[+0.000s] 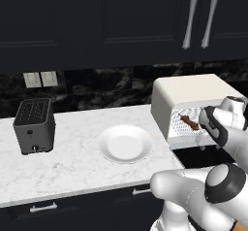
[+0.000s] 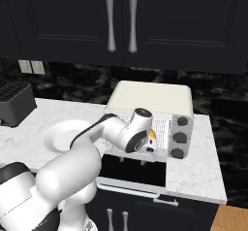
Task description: Pick up the kebab skewer and baguette bread, and place them inside the toaster oven. Close the toaster oven door and start by setting the timer.
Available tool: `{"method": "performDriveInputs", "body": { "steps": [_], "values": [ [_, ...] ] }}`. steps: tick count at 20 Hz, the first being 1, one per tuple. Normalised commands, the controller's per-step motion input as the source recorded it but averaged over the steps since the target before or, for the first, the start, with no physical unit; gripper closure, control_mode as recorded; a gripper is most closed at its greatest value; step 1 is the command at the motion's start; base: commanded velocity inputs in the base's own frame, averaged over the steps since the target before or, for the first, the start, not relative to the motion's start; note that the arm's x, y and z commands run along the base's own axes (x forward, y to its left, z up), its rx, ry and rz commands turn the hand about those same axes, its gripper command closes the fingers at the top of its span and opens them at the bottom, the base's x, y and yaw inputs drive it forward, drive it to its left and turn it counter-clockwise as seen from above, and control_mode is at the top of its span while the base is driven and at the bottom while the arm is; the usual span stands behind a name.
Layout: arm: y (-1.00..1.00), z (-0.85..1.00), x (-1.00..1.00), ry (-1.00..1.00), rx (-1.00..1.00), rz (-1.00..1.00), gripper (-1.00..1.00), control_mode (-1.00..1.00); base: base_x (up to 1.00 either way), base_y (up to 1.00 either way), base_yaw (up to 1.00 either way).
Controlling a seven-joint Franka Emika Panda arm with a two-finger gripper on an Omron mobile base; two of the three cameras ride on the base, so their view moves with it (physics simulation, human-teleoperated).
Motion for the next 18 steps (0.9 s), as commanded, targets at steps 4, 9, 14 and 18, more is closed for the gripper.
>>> {"method": "performDriveInputs", "body": {
  "steps": [4,9,14,18],
  "values": [
    [0.00,-0.02,0.23,-0.07,0.03,-0.09,-1.00,-1.00,0.00,0.00,0.00],
    [0.00,0.00,0.23,-0.04,0.00,-0.19,-1.00,-1.00,0.00,0.00,0.00],
    [0.03,-0.12,0.29,-0.07,0.00,-0.27,-1.00,-1.00,0.00,0.00,0.00],
    [0.28,-0.03,0.57,-0.13,-0.02,-0.30,-1.00,-1.00,0.00,0.00,0.00]
  ]
}}
